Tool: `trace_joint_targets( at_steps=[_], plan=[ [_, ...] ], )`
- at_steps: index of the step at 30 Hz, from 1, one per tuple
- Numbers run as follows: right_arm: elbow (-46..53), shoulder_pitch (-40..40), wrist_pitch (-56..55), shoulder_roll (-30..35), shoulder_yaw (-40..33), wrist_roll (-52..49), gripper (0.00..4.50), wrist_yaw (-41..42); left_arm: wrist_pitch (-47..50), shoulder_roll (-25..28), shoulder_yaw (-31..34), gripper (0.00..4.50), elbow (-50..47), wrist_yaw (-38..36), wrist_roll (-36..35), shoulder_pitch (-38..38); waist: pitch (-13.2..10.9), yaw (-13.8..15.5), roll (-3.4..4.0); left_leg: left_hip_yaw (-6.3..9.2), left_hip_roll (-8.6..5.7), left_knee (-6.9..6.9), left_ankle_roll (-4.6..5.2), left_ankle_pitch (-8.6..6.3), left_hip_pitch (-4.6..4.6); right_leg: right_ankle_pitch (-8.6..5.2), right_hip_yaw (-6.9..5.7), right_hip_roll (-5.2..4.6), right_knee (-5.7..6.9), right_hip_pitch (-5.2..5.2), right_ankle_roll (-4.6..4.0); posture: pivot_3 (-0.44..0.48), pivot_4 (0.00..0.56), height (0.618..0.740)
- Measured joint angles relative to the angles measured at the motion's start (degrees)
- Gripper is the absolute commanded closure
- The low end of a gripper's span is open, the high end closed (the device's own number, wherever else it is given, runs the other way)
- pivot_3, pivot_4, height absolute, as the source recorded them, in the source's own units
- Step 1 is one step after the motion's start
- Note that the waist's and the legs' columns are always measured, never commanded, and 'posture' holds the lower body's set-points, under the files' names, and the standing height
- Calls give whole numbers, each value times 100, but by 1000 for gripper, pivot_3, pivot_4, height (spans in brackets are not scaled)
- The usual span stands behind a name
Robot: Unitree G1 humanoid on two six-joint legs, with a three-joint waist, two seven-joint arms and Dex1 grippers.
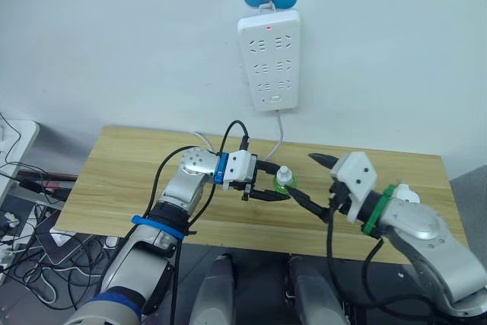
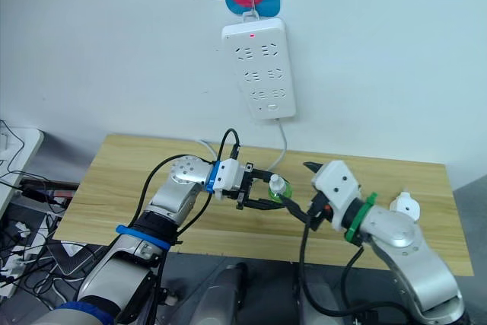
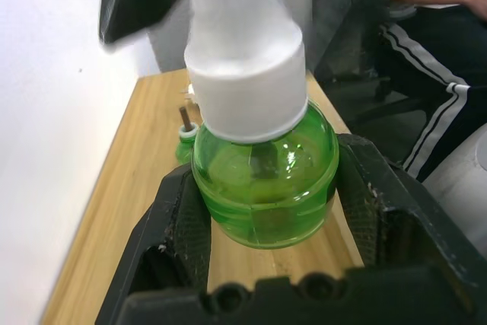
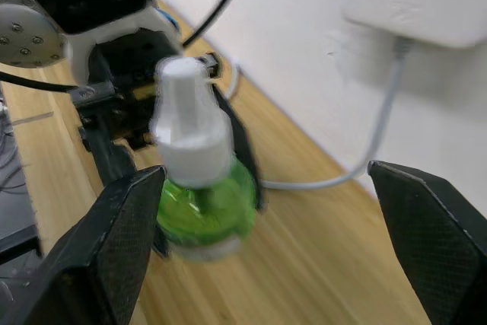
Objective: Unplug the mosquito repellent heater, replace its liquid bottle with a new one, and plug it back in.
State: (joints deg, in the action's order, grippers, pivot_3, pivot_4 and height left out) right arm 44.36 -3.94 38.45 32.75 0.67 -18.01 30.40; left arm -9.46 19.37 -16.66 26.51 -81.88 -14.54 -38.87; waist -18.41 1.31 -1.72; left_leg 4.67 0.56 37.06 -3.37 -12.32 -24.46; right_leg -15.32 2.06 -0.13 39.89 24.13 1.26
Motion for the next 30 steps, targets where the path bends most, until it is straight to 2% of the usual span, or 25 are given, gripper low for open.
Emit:
trace_joint_targets(
  at_steps=[6,10,14,17,24,30],
  plan=[
    [63,124,-41,48,-121,-522,56,349,-7,-1,0,2279,0,-20,13,9,0,-3,0,0,1,0,0,0,1,0,0,1,1,0,0,157,258,740],
    [98,-159,-42,-89,311,-669,56,413,-10,-2,2,2279,-2,-21,27,21,1,-7,-1,-1,1,1,0,0,1,0,0,1,1,0,0,158,260,740],
    [-95,-665,-70,-358,916,-275,56,122,-9,-7,2,2279,-16,-23,42,31,1,-2,-1,1,0,1,0,1,1,0,-1,1,1,0,0,168,261,740],
    [-351,-796,-82,-451,1103,1,56,-81,1,-9,2,2279,-32,-21,44,36,1,2,-1,0,0,1,0,1,-1,0,0,-1,-1,1,0,167,266,740],
    [-423,-586,-81,-323,1013,220,56,-263,32,3,2,2279,-102,-12,59,101,1,7,-1,1,0,1,0,0,-1,0,-1,-2,-1,0,0,155,266,740],
    [-156,-215,-30,39,476,-132,56,36,32,-65,6,2279,-102,7,80,78,1,4,-1,1,0,2,0,0,-1,0,-1,-2,0,0,0,149,269,740]
  ],
)
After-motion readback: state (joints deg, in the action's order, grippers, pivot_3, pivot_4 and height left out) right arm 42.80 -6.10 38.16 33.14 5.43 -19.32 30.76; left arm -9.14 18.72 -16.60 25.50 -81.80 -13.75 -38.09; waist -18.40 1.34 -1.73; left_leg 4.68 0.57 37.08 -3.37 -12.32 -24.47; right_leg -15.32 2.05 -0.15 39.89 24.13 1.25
